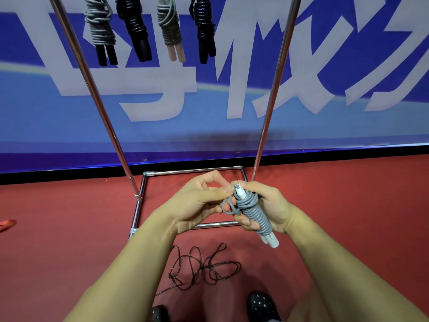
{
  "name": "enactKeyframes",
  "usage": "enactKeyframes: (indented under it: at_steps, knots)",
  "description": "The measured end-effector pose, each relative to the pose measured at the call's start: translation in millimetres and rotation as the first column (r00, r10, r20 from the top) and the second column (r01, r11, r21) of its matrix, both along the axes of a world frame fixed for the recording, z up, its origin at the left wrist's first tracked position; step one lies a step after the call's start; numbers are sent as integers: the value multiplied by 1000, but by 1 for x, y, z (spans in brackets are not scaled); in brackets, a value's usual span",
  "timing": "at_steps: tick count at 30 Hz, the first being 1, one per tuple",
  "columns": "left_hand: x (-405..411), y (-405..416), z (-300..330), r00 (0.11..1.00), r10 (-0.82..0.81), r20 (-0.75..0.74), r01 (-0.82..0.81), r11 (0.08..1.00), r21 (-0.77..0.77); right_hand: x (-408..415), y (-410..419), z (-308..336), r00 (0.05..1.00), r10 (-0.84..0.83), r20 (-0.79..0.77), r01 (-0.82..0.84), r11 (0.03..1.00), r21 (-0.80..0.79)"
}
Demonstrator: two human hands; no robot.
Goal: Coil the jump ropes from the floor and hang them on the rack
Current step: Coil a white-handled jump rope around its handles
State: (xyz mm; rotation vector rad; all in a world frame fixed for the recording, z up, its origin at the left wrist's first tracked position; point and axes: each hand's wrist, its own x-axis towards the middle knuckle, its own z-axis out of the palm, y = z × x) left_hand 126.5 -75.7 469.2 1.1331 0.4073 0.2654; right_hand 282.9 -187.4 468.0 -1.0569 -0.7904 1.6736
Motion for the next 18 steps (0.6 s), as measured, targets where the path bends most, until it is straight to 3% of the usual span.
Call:
enactKeyframes:
  at_steps: [3, 7, 9, 13, 18]
  knots:
    - [4, -3, -1, 996, 77, 41, -78, 997, 22, 0, 0, 2, 998, -68, 16, 68, 998, 0]
    - [13, -8, -4, 960, 271, 76, -281, 910, 306, 7, 5, -9, 974, -216, 67, 209, 973, 93]
    - [17, -10, -4, 939, 320, 123, -343, 863, 370, 12, 7, -14, 946, -313, 85, 302, 945, 122]
    - [19, -13, -5, 935, 326, 141, -354, 829, 433, 15, 14, -21, 891, -444, 100, 415, 883, 220]
    - [20, -12, -7, 921, 363, 142, -383, 772, 507, 18, 15, -23, 882, -445, 158, 384, 871, 307]
